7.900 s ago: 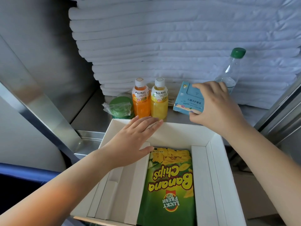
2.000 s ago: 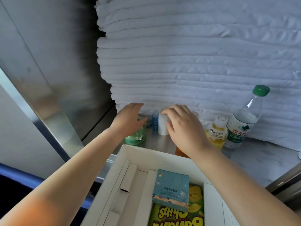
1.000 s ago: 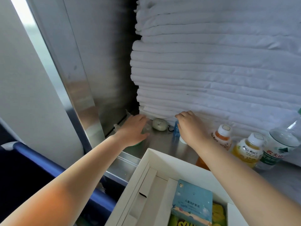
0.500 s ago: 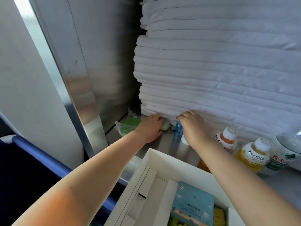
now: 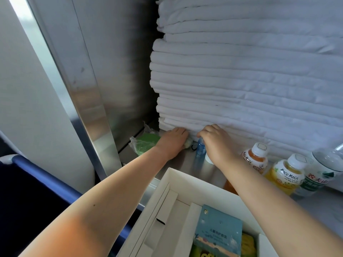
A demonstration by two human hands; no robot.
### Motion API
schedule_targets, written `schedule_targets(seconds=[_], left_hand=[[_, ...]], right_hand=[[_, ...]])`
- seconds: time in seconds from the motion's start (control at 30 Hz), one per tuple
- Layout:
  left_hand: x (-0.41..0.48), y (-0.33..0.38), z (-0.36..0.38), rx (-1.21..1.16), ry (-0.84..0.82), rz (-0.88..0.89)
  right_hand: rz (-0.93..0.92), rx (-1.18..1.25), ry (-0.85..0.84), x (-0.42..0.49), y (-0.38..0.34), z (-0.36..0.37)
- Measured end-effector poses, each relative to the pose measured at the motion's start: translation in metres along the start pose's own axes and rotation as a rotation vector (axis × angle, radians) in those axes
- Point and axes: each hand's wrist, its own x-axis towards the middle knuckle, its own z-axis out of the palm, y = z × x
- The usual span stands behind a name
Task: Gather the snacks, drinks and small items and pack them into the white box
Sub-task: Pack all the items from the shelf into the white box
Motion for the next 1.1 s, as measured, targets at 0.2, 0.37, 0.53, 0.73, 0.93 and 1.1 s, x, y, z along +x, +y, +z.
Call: schedule_targets(seconds=[0.2, 0.37, 0.53, 0.73, 0.93, 1.1], left_hand=[[-0.003, 0.005, -0.002, 0.011, -0.006, -0.043], [-0.008, 0.006, -0.005, -0.014, -0.011, -0.023], [-0.017, 0.006, 0.000, 0.094, -0.029, 0.041], [-0.022, 0.006, -0.001, 0.168, -0.045, 0.074], [-0.047, 0.005, -0.035, -0.005, 0.183, -0.008], [-0.087, 0.016, -0.086, -0.258, 0.310, -0.186]], right_hand=[[-0.031, 0.008, 0.033, -0.001, -0.003, 0.001], [-0.054, -0.010, 0.006, -0.007, -0.007, -0.002], [-0.028, 0.080, -0.045, -0.011, -0.008, -0.002], [0.001, 0.222, -0.060, -0.014, -0.008, -0.005], [0.019, 0.322, 0.116, -0.020, -0.008, -0.031], [0.055, 0.498, 0.242, -0.036, -0.012, -0.076]])
